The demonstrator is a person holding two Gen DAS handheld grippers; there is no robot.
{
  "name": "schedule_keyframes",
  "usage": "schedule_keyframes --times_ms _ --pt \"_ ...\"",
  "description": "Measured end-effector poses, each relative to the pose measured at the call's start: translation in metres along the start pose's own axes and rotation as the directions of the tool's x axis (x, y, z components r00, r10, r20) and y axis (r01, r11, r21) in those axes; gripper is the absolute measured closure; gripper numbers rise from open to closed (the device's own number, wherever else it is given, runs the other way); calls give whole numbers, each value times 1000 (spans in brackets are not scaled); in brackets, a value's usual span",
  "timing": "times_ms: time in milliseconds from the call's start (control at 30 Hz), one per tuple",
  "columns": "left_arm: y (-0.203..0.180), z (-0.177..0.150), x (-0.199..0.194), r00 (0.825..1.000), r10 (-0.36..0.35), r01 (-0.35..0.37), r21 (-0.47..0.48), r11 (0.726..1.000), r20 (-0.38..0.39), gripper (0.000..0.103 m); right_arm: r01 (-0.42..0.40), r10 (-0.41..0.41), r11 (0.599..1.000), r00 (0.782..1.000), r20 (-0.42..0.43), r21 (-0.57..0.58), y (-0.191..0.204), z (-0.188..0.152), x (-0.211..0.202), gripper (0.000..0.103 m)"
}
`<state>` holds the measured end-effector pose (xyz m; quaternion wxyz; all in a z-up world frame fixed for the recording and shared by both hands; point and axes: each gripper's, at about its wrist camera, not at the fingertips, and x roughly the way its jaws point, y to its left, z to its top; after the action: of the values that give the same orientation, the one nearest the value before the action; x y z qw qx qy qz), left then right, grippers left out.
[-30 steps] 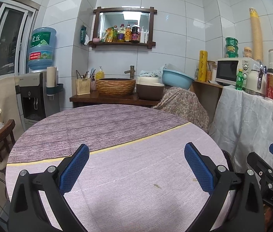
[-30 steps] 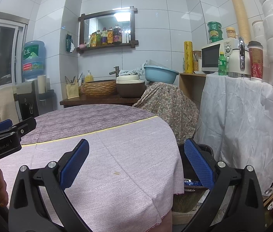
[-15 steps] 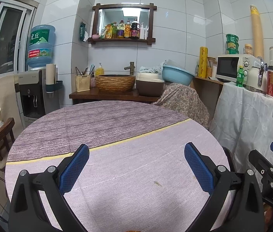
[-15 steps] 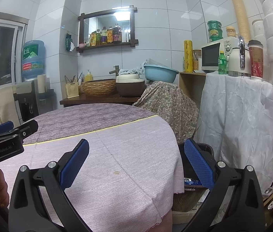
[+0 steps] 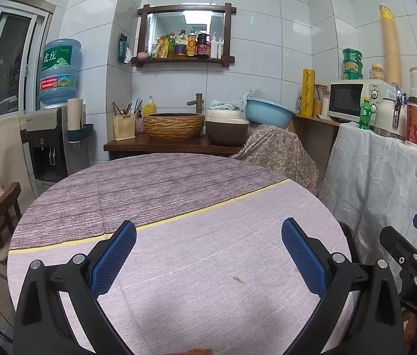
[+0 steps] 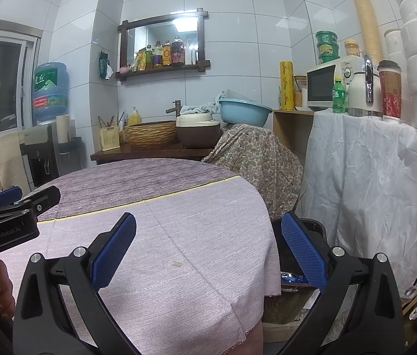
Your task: Collect trash
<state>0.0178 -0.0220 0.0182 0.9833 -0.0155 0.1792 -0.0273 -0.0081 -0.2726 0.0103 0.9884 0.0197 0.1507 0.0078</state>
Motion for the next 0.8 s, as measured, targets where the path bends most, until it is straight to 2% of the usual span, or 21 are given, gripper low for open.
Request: schedule_keyframes --times_ms 800 --pt "-1 -1 1 1000 -5 5 4 1000 -6 5 0 0 1000 1000 -3 2 -1 0 1 6"
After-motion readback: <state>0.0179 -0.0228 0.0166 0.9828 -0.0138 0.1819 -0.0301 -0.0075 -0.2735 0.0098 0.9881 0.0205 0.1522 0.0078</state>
